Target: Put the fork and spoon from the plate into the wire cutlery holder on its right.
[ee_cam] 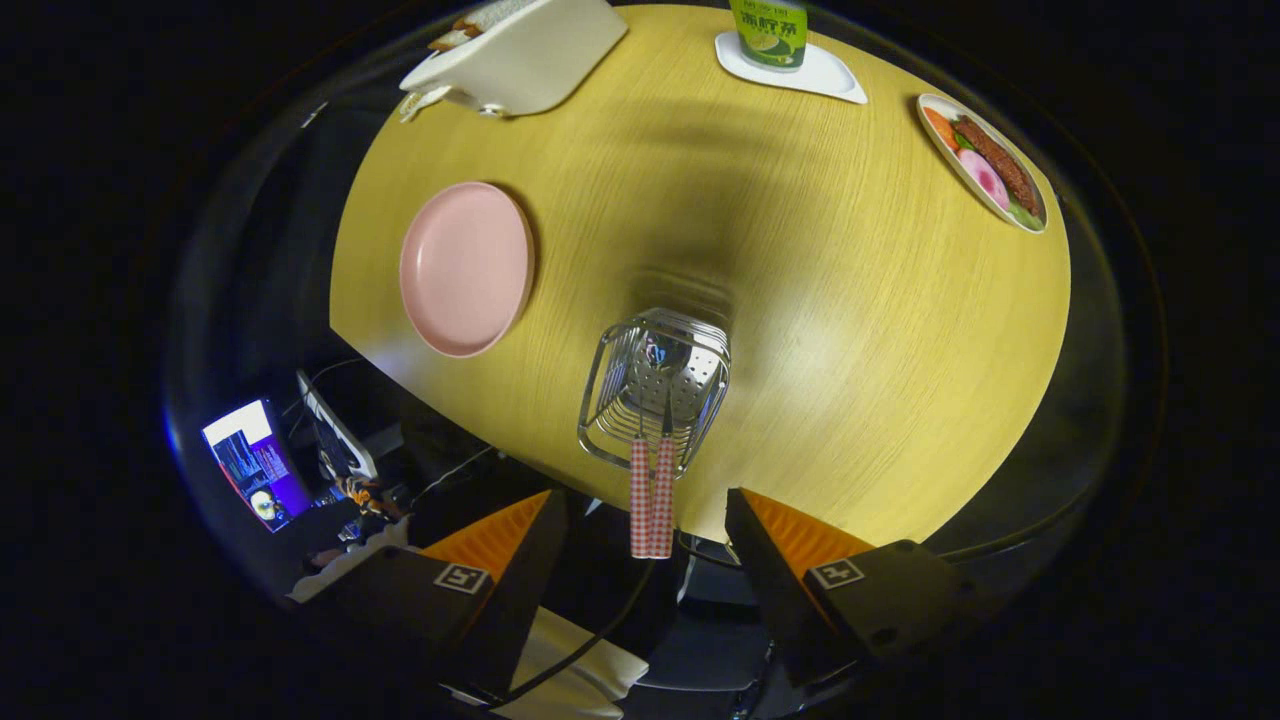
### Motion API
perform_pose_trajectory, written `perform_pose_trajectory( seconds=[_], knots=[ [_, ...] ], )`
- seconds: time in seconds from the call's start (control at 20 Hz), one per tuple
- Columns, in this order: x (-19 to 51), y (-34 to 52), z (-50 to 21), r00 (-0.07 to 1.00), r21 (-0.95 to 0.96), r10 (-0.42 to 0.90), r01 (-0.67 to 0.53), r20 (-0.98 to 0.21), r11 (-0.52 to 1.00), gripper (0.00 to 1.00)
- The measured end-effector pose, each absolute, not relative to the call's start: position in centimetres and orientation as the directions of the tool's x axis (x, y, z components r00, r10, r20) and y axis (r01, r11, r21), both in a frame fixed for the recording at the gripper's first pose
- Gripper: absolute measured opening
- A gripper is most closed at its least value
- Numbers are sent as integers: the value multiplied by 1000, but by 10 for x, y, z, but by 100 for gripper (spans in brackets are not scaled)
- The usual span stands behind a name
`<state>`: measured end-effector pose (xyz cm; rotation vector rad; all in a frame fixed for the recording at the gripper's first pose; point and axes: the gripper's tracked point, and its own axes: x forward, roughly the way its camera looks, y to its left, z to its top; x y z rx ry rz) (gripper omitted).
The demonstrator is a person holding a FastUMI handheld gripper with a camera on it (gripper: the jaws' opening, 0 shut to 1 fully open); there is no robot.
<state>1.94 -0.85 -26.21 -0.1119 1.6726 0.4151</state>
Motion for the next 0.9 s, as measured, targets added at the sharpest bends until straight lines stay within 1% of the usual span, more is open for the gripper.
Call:
perform_pose_trajectory(
  seconds=[0.25,0.35,0.5,0.65,0.8,0.9],
  knots=[
    [13,3,-221,15,243,258,-297,-966,923,100],
    [12,6,-200,98,257,295,-287,-950,923,100],
    [15,7,-166,260,246,325,-296,-909,923,100],
    [23,13,-126,455,223,343,-298,-822,928,100],
    [31,19,-85,634,217,354,-286,-688,933,100],
    [32,23,-54,731,201,344,-279,-589,939,99]
  ],
)
